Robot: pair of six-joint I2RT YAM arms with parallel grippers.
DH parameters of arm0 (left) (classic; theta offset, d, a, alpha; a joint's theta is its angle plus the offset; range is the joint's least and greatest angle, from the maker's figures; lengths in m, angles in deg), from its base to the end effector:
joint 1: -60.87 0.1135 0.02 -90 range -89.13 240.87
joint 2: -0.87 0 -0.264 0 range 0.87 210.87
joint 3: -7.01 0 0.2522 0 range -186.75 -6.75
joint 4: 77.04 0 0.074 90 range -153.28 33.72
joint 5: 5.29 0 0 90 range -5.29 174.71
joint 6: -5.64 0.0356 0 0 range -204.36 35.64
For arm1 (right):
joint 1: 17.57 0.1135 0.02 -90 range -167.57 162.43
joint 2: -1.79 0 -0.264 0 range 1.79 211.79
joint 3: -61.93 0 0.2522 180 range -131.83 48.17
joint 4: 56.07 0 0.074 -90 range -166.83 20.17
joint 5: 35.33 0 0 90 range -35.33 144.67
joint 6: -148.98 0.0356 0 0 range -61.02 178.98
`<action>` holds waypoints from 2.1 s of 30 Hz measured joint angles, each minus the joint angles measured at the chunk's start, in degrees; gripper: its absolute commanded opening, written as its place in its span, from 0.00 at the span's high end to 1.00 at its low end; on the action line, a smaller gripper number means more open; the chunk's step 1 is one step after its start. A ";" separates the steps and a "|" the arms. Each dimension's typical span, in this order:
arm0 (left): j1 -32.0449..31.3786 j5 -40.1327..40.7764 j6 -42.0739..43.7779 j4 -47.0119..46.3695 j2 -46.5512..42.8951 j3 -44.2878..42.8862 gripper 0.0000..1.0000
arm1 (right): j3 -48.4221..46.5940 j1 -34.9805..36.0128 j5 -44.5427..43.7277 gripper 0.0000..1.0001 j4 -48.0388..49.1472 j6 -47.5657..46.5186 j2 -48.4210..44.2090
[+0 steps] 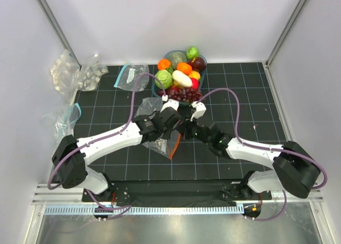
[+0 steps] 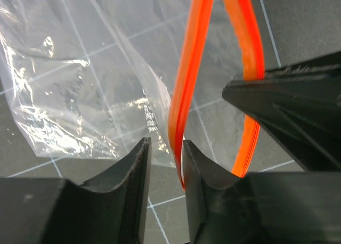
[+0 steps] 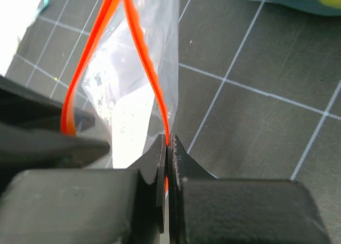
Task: Place the food in the zip-top bag and seal the zipper
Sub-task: Open the zipper of the food storage bag, then pick up the fake fruit from the bin.
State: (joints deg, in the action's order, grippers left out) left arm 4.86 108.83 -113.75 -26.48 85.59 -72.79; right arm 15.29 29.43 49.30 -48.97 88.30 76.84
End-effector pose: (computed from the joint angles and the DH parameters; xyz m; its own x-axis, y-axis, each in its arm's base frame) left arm 0.1839 -0.2467 0.2670 -0.7092 0.2506 -0.6590 0.3205 0.9471 0.0153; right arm 0.1905 0.1993 0.2088 -0.5435 0.1320 -0.8289 -0.4617 0.7778 0.4266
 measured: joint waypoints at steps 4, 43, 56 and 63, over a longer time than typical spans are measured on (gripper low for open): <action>-0.70 -0.31 0.07 0.11 1.42 -0.44 0.60 | 0.07 -1.84 1.22 0.99 0.15 1.20 -0.17; -1.86 20.00 -4.20 13.20 0.68 -3.98 1.00 | -6.03 -5.77 4.09 0.37 -6.91 0.83 7.67; 3.32 15.85 -4.33 9.62 1.66 -2.71 0.99 | -2.08 -6.34 -4.48 0.35 -9.18 -0.52 -5.05; 4.07 15.91 -6.23 9.49 1.11 -2.64 1.00 | -0.83 -12.52 -6.67 0.39 -10.21 0.37 -8.94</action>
State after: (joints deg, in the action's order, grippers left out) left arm 8.93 124.74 -119.98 -17.00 86.71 -75.44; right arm 14.46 16.91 42.63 -59.18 88.67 67.90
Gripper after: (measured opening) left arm 0.016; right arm 0.573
